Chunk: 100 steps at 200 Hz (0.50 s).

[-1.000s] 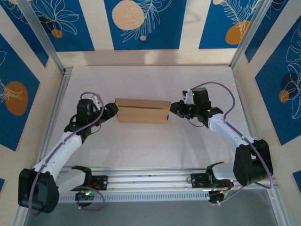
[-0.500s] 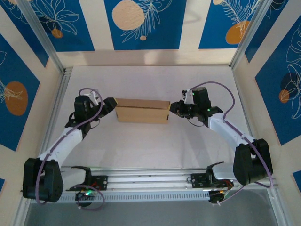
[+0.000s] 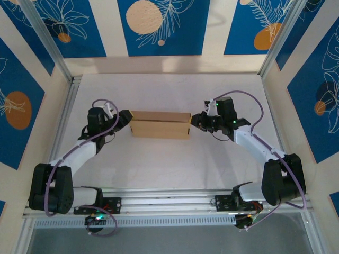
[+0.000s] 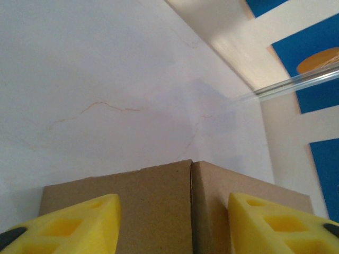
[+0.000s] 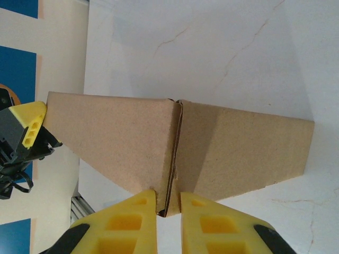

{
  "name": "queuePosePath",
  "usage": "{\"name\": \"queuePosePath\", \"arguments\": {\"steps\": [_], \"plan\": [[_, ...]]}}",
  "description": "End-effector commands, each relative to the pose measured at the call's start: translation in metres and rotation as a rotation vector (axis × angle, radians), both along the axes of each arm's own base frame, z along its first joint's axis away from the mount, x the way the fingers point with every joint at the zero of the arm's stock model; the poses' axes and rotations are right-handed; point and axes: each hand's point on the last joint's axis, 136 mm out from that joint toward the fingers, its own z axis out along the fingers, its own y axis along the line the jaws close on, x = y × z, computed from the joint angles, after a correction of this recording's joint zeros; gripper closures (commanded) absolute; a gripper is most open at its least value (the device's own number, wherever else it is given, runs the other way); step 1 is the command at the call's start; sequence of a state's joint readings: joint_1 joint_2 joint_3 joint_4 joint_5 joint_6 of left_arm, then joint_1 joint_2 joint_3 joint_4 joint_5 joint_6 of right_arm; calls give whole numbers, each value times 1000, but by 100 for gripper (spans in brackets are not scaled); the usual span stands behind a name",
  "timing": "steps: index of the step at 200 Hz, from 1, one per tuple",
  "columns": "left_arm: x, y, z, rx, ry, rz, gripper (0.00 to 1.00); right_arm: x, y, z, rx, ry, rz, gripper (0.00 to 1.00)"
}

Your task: Fold the paper box

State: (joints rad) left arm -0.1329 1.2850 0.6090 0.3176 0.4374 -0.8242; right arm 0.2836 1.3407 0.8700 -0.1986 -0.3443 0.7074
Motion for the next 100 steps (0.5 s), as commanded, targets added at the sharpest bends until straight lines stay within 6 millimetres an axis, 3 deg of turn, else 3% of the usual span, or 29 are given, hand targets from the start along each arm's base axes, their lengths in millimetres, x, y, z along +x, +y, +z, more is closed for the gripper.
{"name": "queuePosePath", "arguments": {"steps": [1, 61, 84, 100], "plan": [[-8, 7, -33, -28, 83, 43, 51, -19, -16, -47, -103, 179, -37, 83], [-44, 23, -95, -17, 236, 138, 80, -20, -20, -58, -124, 211, -53, 83], [-56, 24, -110, 3, 280, 136, 84, -20, -20, -60, -116, 221, -59, 83], [-56, 22, -109, 19, 277, 115, 85, -18, -15, -51, -87, 205, -43, 82]]}}
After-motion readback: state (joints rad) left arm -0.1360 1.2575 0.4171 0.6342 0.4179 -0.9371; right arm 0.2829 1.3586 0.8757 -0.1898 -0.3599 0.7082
